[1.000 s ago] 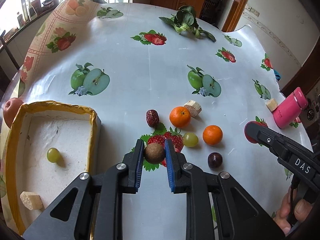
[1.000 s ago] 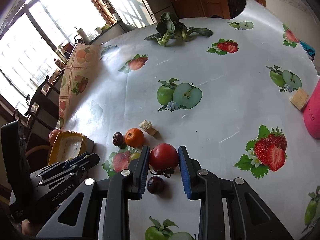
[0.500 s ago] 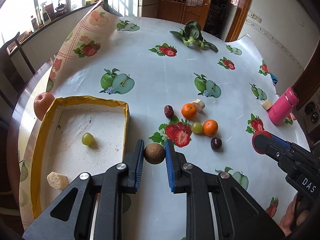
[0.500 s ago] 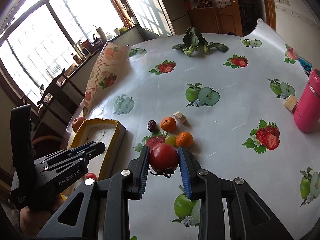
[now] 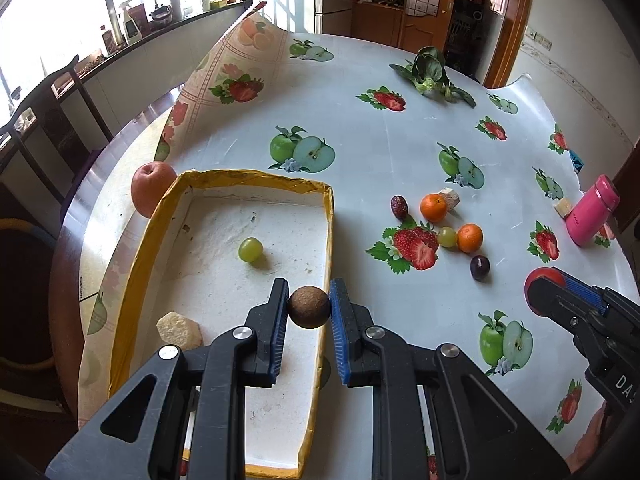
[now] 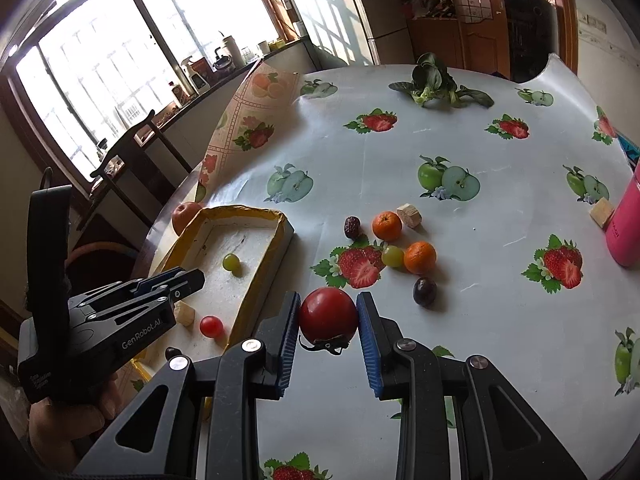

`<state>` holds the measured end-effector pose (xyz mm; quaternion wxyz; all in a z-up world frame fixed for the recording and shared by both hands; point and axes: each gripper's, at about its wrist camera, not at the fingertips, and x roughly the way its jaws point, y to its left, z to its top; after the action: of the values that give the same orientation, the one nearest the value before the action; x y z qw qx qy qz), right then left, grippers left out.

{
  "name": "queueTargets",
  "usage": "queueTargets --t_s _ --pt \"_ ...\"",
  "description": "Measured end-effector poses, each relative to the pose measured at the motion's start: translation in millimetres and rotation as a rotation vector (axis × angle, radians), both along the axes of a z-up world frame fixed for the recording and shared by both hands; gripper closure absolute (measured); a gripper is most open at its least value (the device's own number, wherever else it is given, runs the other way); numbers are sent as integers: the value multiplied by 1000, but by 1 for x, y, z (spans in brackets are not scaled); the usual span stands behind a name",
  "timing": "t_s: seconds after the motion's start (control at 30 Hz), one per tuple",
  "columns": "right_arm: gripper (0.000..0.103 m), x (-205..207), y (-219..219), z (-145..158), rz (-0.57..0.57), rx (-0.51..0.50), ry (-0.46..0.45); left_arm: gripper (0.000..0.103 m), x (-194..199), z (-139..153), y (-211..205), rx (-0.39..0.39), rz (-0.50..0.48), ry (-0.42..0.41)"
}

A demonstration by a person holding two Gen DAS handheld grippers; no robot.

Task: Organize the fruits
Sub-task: 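Carry the tomato in the right gripper while the left gripper carries the kiwi toward the tray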

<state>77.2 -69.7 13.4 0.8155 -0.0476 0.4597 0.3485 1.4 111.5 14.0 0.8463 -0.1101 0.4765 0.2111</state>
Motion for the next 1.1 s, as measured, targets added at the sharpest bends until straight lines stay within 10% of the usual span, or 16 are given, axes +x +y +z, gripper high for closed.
queueTargets --t_s 1.1 --pt "74 -14 36 -10 54 -98 -62 85 -28 -11 32 -12 73 21"
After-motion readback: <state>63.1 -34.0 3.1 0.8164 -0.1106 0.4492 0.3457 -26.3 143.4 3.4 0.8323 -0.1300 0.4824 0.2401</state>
